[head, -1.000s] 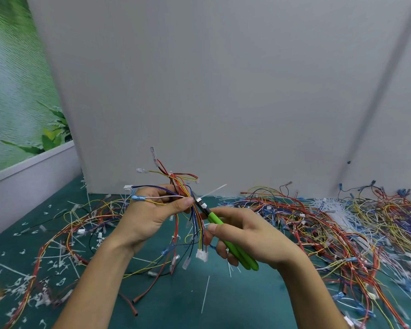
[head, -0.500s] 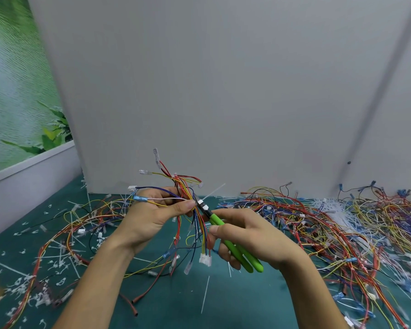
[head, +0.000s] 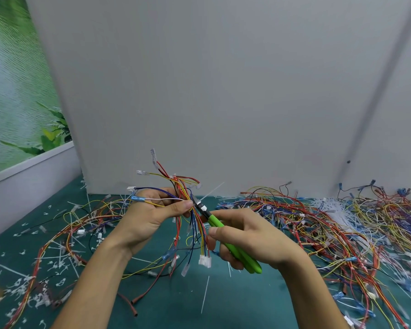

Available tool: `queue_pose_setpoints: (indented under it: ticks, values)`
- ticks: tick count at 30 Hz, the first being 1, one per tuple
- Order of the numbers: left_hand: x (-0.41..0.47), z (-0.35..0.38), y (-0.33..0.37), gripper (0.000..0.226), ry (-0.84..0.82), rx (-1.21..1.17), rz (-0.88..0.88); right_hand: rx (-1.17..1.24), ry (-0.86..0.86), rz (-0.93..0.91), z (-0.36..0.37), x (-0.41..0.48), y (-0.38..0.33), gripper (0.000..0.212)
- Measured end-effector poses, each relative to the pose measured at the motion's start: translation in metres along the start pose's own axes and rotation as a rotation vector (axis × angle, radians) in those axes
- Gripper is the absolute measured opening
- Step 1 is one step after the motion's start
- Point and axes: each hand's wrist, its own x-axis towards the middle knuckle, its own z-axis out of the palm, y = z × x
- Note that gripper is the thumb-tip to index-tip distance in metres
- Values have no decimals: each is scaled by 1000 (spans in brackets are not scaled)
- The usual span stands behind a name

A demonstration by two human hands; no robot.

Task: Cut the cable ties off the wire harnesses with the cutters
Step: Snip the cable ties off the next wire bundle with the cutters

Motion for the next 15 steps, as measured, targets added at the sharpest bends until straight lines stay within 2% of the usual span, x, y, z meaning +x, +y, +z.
queue_pose_setpoints:
  ticks: [11,15]
  values:
    - [1,0,-2,44,-21,-15,0,49,-17,12,1,-1,-3,11]
    - [1,-1,-2,48,-26,-23,-2,20,-6,2,0,0,0,14]
